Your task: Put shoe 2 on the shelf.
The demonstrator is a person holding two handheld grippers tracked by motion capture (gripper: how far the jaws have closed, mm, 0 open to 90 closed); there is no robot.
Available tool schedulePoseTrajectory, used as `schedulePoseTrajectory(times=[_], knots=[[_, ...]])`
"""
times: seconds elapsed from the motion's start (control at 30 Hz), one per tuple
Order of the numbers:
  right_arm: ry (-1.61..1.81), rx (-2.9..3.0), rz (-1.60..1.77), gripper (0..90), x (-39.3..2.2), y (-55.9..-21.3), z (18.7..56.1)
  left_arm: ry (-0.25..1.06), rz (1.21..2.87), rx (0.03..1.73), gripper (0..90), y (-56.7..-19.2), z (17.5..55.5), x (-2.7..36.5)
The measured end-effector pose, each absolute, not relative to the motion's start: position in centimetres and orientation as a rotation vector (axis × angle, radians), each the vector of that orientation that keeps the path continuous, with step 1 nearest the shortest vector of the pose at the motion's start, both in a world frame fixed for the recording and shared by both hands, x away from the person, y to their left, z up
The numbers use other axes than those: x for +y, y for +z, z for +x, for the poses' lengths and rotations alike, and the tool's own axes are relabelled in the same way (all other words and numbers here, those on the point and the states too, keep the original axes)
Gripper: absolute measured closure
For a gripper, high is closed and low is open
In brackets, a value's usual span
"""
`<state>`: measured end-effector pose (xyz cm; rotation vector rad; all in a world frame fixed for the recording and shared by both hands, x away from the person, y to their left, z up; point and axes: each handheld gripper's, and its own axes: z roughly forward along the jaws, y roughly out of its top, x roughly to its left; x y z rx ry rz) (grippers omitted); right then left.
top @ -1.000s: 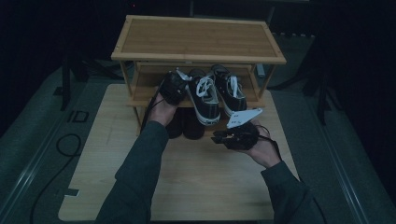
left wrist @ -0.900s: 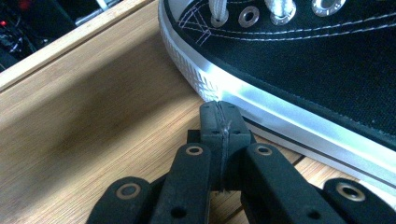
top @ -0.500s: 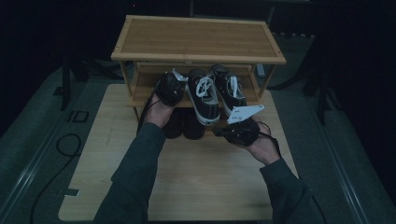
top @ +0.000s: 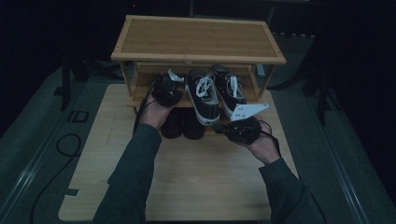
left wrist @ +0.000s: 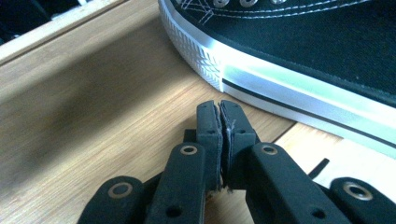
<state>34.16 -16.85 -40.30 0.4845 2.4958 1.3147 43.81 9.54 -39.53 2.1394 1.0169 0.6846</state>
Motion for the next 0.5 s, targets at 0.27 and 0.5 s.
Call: schedulePoseTrajectory(times=[0.27,0.5], knots=[[1.311,2.488,0.494,90.0,-16.49,-40.07,34.45,0.655,2.138,0.999,89.9,-39.58,43.50,10.00],[1.313,2.487,0.493,90.0,-16.28,-40.06,34.63,0.683,2.131,0.988,90.0,-39.78,43.08,9.97]])
